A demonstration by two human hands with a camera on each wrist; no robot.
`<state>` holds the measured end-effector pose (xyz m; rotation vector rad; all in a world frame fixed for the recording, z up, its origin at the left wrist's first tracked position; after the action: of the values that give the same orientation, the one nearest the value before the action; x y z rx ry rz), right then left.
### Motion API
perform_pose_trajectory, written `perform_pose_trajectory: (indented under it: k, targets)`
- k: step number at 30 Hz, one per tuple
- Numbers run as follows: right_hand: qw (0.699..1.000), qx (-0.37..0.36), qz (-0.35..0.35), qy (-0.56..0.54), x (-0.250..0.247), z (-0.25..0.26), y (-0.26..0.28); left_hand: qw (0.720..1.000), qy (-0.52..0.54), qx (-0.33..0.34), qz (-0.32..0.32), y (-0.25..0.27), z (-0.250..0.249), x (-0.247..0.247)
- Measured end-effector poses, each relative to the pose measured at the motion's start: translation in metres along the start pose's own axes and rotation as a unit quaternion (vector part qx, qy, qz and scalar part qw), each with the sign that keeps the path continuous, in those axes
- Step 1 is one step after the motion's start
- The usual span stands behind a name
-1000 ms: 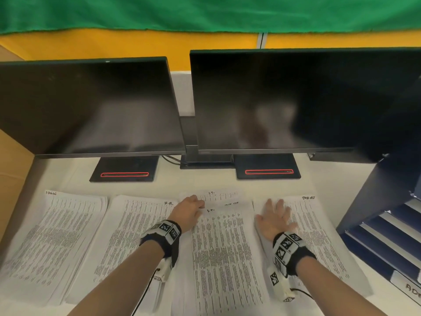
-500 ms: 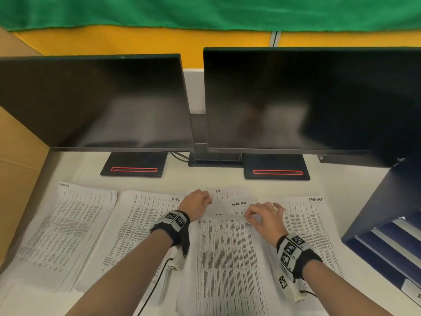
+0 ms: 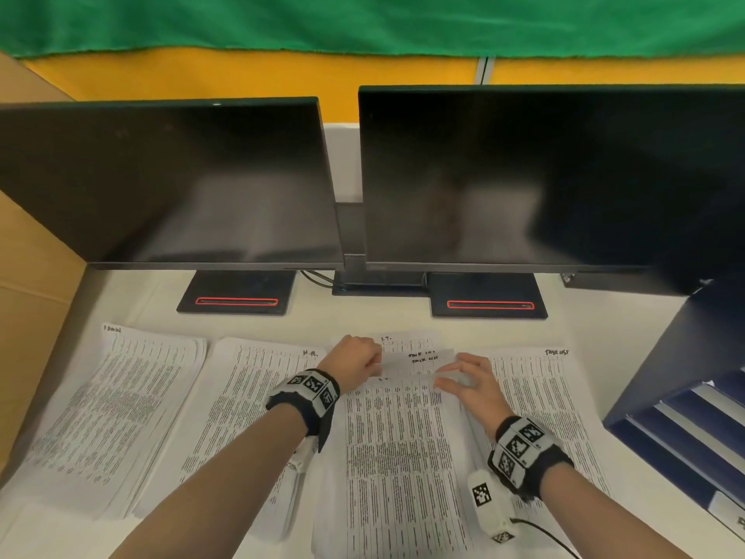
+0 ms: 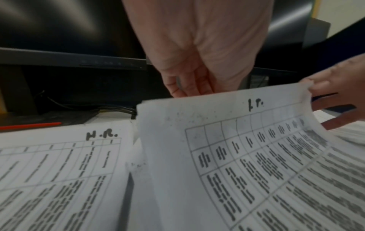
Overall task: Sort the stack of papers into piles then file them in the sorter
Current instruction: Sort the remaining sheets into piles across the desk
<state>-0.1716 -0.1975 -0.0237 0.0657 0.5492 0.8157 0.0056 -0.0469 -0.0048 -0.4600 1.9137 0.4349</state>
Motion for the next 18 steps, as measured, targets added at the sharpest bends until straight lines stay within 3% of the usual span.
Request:
perform_pose_trajectory:
  k: [2,7,13,18]
  targets:
    - [0.999,0.008,0.011,-0.044,-0.001,0.002,0.001,1.0,-0.007,0.017,-0.008,0.003,0.003,0.002]
    - [0.977,0.085,-0.065,-0.183,-0.003,0.003,0.002,1.0,0.013,0.02,-0.02,0.01,0.01,0.008]
    - [0.996,0.012,-0.067,-0.059,-0.002,0.003,-0.005,0.998,0.057,0.01,-0.027,0.013,0.012,0.009]
    - [0.993,-0.017,-0.111,-0.018,0.001,0.006,-0.005,0.996,0.035,0.009,-0.077,0.022,0.007,0.013]
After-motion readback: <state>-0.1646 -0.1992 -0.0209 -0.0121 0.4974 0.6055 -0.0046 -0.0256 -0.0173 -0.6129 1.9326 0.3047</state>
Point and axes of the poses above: each hand's wrist, its own y-axis away from the middle knuckle, its own x-axis out of the palm, z = x × y, the point moved 1 cm from there along -y, towards the middle knuckle, and after that the axes turned 8 degrees about -z, right-handed, at the moved point
